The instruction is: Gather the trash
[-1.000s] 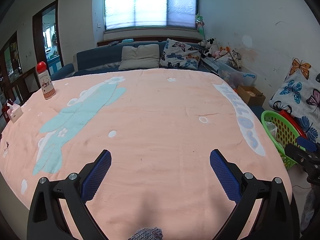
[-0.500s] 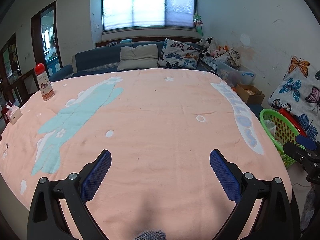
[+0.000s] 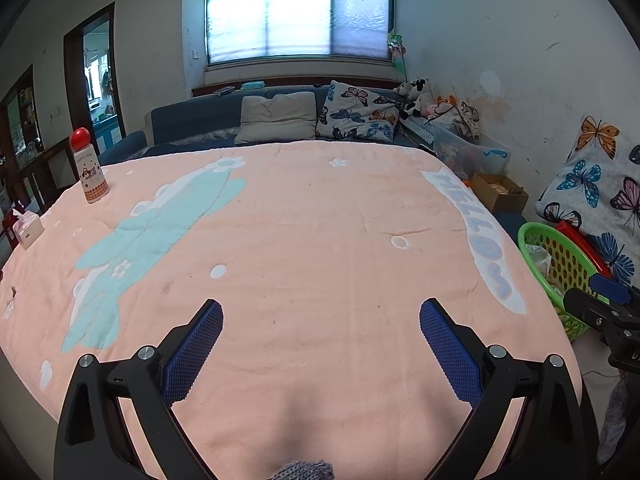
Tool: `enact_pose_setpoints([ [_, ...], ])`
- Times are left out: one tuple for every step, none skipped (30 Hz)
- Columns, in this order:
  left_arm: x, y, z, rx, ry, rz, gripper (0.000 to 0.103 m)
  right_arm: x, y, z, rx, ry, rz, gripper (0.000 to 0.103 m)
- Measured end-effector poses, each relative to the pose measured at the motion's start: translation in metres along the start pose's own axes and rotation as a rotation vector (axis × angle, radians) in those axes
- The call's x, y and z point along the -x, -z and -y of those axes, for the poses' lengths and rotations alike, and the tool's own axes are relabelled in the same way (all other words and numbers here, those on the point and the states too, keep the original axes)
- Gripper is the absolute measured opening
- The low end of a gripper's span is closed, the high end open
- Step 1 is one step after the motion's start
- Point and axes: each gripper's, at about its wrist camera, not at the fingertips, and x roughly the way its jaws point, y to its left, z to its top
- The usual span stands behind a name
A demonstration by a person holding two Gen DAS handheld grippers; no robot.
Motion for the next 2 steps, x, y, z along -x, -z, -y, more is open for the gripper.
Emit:
enact_pose_setpoints([
  [0.0003, -0.0004, -0.0001, 0.001, -0.002, 0.003, 0.096, 0.0004, -0.0001, 0.0003, 0.0, 0.0, 0.002, 0.098],
  [0.0005, -0.001, -0.0001, 0.002, -0.003, 0.006, 0.096, 0.0009, -0.0004, 0.0005, 0.0, 0.001, 0.005, 0.098],
])
